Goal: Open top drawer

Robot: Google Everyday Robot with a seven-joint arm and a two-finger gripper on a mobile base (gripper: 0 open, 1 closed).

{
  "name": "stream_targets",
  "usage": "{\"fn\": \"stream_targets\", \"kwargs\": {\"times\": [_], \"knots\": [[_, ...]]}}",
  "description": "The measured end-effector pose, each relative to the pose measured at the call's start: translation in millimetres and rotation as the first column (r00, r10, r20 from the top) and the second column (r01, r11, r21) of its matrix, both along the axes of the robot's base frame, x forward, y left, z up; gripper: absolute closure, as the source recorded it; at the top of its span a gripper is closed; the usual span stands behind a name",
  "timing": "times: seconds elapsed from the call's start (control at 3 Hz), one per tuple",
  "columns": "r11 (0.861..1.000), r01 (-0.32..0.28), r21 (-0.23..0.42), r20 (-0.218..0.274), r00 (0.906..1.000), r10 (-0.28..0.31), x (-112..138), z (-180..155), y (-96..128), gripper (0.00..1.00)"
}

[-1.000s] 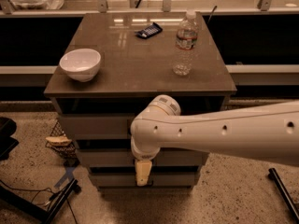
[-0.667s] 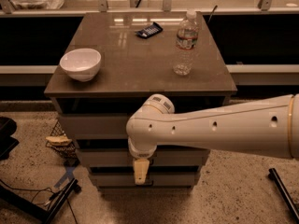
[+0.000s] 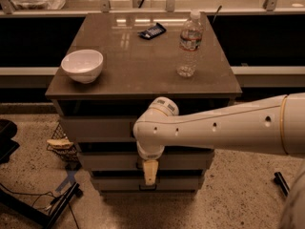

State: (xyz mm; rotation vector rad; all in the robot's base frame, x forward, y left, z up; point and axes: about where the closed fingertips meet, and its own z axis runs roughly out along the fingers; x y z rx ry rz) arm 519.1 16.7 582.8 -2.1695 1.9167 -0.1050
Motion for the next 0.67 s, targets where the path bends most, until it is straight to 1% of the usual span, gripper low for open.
{"fn": "stream_targets", "kwargs": {"times": [0.33, 0.67], "knots": [[0.999, 0.010, -0.051, 0.008, 0.9999, -0.009, 2.6, -5.2, -21.5, 0.15], [0.999, 0.010, -0.052, 0.008, 0.9999, -0.009, 2.4, -5.4, -21.8, 0.39]]}}
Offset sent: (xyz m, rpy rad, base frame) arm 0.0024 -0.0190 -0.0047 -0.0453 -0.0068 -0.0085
